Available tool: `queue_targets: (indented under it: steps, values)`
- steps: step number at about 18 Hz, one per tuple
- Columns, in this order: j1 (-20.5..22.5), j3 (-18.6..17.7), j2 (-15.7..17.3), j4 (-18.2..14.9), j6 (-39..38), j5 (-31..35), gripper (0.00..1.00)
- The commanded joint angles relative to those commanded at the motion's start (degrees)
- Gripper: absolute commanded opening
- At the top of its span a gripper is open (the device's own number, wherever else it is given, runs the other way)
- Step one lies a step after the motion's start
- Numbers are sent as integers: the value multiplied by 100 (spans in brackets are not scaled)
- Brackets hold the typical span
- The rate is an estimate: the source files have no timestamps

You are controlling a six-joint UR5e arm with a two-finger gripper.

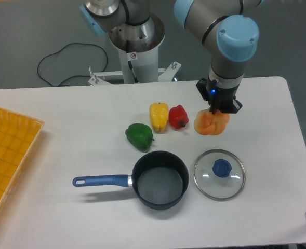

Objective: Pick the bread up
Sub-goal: 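Lift the orange pepper and carry it away from the other peppers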

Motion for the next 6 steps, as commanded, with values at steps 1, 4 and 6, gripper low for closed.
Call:
queue_targets:
  steps: [1, 4, 6]
  values:
    - [-9, 0, -9, 62, 0, -26, 10]
    - [-17, 0, -35, 132, 0, -44, 10]
    - [-18, 0, -44, 229, 0, -44, 10]
